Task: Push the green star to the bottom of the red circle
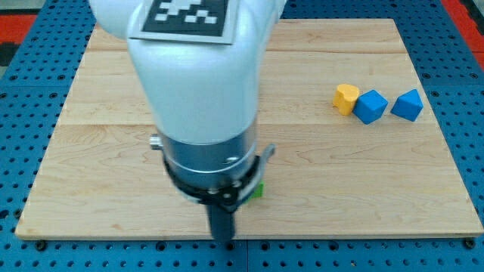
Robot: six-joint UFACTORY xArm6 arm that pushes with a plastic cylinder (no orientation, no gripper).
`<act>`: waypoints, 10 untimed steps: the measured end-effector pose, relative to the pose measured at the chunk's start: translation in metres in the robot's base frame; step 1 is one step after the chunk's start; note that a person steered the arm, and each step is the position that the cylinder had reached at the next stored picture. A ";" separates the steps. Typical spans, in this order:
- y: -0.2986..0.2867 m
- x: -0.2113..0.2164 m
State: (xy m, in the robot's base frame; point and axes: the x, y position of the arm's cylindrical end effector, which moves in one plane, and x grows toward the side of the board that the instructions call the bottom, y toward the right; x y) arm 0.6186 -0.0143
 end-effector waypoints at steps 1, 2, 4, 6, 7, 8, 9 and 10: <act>0.070 0.000; 0.076 0.000; 0.077 -0.061; 0.077 -0.079; 0.050 -0.048; 0.045 -0.043; 0.041 -0.045; 0.041 -0.045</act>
State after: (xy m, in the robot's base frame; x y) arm 0.5732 0.0267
